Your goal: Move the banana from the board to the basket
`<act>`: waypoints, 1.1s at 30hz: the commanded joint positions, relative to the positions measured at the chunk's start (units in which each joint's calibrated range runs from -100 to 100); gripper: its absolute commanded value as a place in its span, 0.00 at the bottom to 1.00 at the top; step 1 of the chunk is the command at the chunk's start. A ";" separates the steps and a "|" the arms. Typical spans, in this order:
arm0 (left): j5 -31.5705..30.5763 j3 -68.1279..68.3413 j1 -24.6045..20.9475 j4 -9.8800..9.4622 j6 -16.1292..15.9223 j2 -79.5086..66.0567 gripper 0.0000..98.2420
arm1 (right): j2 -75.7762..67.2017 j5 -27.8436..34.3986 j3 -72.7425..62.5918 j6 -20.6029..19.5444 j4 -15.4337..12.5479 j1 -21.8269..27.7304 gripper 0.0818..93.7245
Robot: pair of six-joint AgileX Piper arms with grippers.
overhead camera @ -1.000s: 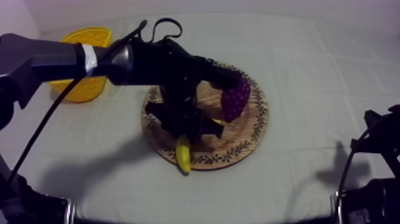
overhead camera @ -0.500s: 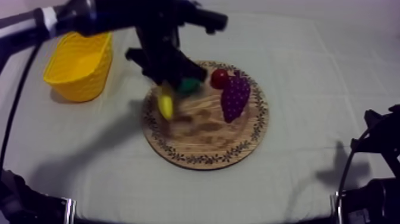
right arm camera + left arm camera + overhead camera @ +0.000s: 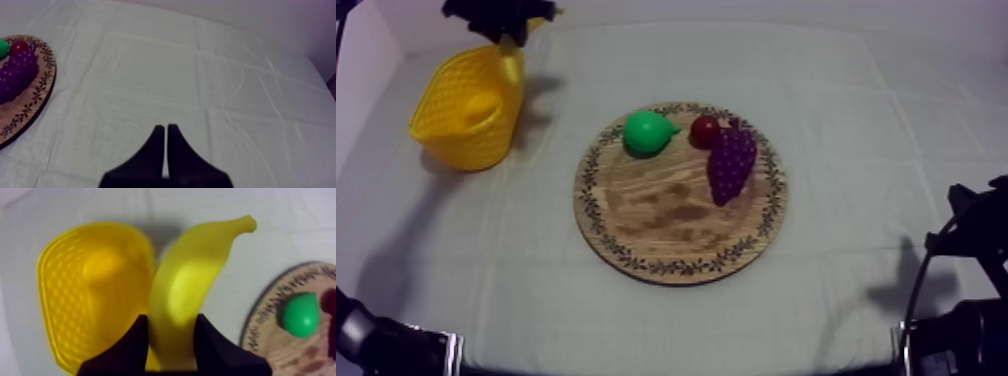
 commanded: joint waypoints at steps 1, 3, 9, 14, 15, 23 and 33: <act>-1.31 0.95 -5.22 0.03 -0.21 0.49 0.29 | -0.02 -0.03 0.02 0.00 0.01 0.01 0.00; -2.69 2.13 -7.16 0.05 -0.40 1.23 0.29 | -0.02 -0.03 0.02 0.00 0.01 0.01 0.00; -6.59 5.44 -10.90 0.25 -0.57 3.53 0.29 | -0.02 -0.03 0.02 0.00 0.01 0.01 0.00; -9.57 8.92 -11.69 0.63 0.08 4.62 0.29 | -0.02 -0.03 0.02 0.00 0.01 0.01 0.00; -9.93 9.57 -11.74 0.77 0.24 4.80 0.29 | -0.02 -0.03 0.02 0.00 0.01 0.01 0.00; -15.90 15.51 -11.31 2.57 0.49 5.73 0.34 | -0.02 -0.03 0.02 0.00 0.01 0.01 0.00; -18.34 16.38 -10.12 4.18 -2.00 5.55 0.45 | -0.02 -0.03 0.02 0.00 0.01 0.01 0.00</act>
